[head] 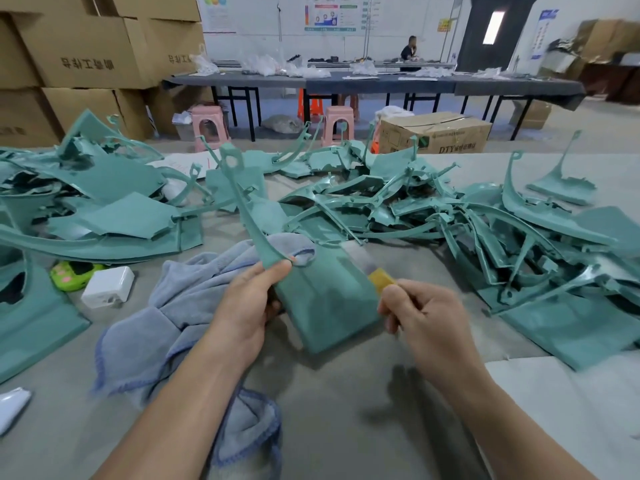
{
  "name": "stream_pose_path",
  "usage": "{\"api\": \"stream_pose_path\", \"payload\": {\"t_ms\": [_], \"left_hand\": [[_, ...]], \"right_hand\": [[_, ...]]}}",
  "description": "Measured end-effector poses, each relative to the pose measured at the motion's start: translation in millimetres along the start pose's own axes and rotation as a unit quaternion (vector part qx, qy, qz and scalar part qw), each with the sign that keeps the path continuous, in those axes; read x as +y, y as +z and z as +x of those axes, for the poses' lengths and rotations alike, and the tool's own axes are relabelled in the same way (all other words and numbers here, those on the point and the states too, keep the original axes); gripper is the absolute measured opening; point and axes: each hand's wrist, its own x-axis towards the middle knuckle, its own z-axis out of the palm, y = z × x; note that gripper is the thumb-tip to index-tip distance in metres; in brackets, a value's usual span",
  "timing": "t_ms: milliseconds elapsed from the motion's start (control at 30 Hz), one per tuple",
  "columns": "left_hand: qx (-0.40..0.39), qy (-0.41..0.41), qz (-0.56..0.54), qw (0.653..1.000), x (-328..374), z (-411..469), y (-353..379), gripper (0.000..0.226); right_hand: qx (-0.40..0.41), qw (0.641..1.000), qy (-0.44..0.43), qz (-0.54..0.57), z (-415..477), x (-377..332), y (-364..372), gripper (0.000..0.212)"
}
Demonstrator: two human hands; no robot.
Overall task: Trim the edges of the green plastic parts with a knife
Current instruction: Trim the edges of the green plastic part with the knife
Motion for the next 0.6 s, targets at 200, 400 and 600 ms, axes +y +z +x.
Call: {"api": "stream_pose_path", "payload": {"t_ms": [200, 400, 600], "left_hand": [[-0.018, 0.038, 0.046, 0.998, -6.8, 0.5, 2.0, 0.022], [-0.085, 0.091, 0.074, 0.989, -9.1, -2.6, 5.2, 0.041], [-0.074, 0.105, 0.113, 0.985, -16.1, -5.6, 10.6, 0.032]], "right_hand": [[0.028, 0.997, -0.003, -0.067, 0.1, 5.1, 5.6, 0.030], [0.057, 0.990, -0.050, -0.117, -7.5, -9.1, 8.0, 0.037], [0.055, 0.947, -0.004, -0.316, -6.8, -17.8, 20.8, 0.045]]}}
